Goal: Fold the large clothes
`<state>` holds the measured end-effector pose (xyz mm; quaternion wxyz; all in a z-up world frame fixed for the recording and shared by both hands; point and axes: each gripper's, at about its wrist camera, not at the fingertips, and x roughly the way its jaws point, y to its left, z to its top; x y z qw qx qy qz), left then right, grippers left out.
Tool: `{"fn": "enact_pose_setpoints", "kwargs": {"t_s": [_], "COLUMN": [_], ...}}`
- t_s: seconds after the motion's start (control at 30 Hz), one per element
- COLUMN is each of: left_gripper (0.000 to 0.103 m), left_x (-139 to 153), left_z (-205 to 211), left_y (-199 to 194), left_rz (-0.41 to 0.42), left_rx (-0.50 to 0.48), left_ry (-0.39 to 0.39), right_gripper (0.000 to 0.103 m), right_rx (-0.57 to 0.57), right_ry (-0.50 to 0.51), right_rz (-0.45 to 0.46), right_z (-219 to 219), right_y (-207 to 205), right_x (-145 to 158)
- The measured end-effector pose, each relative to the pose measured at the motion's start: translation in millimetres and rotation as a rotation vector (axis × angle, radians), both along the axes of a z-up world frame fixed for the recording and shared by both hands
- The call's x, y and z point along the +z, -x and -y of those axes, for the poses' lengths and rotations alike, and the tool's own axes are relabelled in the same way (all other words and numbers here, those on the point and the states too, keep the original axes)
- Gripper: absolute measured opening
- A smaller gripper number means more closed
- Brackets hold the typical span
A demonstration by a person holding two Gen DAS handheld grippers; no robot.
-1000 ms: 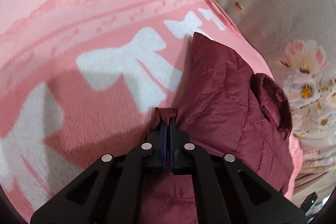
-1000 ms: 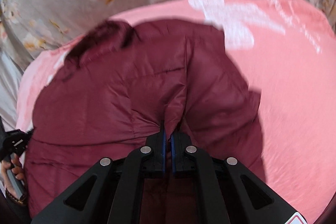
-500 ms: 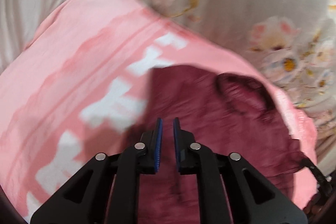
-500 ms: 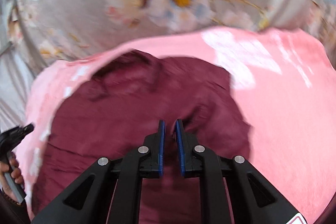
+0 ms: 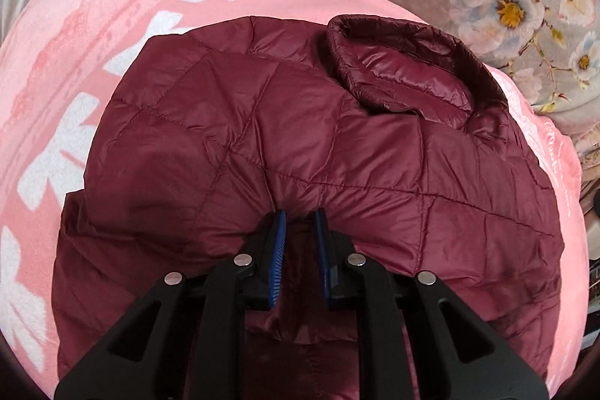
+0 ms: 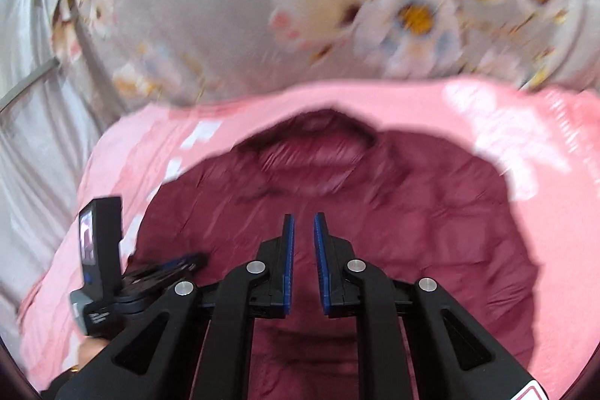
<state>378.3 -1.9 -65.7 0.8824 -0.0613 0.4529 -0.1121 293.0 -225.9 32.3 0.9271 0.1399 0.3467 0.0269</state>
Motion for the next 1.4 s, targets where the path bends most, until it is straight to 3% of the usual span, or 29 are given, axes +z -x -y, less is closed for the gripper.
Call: {"fn": "enact_pose_setpoints", "kwargs": {"t_s": [0.2, 0.27, 0.53, 0.73, 0.9, 1.03, 1.1, 1.13, 1.23, 1.4], "left_gripper": [0.015, 0.015, 0.015, 0.015, 0.015, 0.015, 0.016, 0.017, 0.037, 0.039], "left_x": [-7.0, -7.4, -6.5, -8.3, -8.1, 6.7, 21.7, 30.6, 53.3, 39.1], "left_z": [-0.5, -1.7, -0.1, 9.3, 7.9, -18.0, -29.0, -31.9, -18.8, 14.5], "left_y": [15.9, 19.9, 22.3, 22.4, 23.3, 22.5, 15.4, 9.3, -25.8, -77.6], "left_rz": [0.073, 0.089, 0.116, 0.128, 0.132, 0.086, 0.069, 0.063, 0.052, -0.046], "left_rx": [-0.022, -0.03, -0.026, -0.029, -0.031, -0.053, -0.049, -0.051, -0.081, -0.07], "left_ry": [-0.028, -0.034, -0.049, -0.107, -0.097, 0.054, 0.142, 0.187, 0.267, 0.34], "right_gripper": [0.012, 0.01, 0.01, 0.01, 0.01, 0.022, 0.041, 0.045, 0.047, 0.047], "right_rx": [0.04, 0.042, 0.04, 0.045, 0.056, 0.073, 0.037, 0.009, -0.062, -0.127], "right_ry": [0.063, 0.109, 0.189, 0.124, 0.017, -0.192, -0.262, -0.312, -0.46, -0.575], "right_rz": [-0.17, -0.181, -0.142, -0.142, -0.136, -0.134, -0.087, -0.061, -0.038, -0.112], "right_z": [-23.5, -29.1, -42.9, -32.5, -19.9, 10.4, 32.0, 46.4, 82.7, 105.5], "right_y": [-25.2, -21.5, -1.0, -1.9, -3.3, -1.9, -3.9, -9.0, -35.6, -82.6], "right_x": [-66.8, -83.0, -98.8, -99.8, -100.3, -84.9, -68.1, -60.5, -56.8, -84.2]}}
